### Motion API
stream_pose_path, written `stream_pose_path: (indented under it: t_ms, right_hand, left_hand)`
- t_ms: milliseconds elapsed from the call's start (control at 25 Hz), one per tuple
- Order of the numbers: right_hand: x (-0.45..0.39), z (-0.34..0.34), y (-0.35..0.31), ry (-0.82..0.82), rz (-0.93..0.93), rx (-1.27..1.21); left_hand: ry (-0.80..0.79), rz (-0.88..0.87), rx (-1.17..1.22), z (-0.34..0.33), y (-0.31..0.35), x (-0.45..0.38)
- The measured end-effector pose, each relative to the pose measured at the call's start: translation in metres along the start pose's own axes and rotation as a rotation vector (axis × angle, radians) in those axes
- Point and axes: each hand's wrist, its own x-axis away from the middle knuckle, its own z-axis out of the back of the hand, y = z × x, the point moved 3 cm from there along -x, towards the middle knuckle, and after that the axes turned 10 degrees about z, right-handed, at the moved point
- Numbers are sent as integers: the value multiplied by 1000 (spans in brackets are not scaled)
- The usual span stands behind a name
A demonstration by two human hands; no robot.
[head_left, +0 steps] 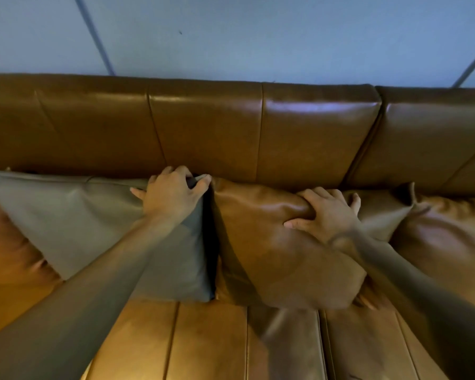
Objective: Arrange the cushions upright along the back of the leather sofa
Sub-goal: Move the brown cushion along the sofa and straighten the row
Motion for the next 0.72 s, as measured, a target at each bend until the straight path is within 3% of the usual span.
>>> stream_pose_path:
  t_ms: [200, 320, 440, 560, 640, 720]
  right_hand:
    - [-8, 4, -8, -123, -6, 4]
    - [-8, -3, -17, -94, 11, -3]
    - [-7, -5, -21, -91, 26, -3]
    - [-2, 6, -12, -94, 32, -109]
    - [10, 23, 9, 123, -27, -205]
    - [30, 41, 47, 475, -157, -159]
  left_hand:
    - [-17, 27, 28, -6, 7, 0]
    - [-46, -53, -37, -13, 11, 4]
    - [-37, -18, -40, -17, 12, 5]
    - [-145, -37, 8, -11, 10, 2]
    - [-131, 43, 22, -5, 0, 1]
    - [-111, 99, -16, -4, -13, 3]
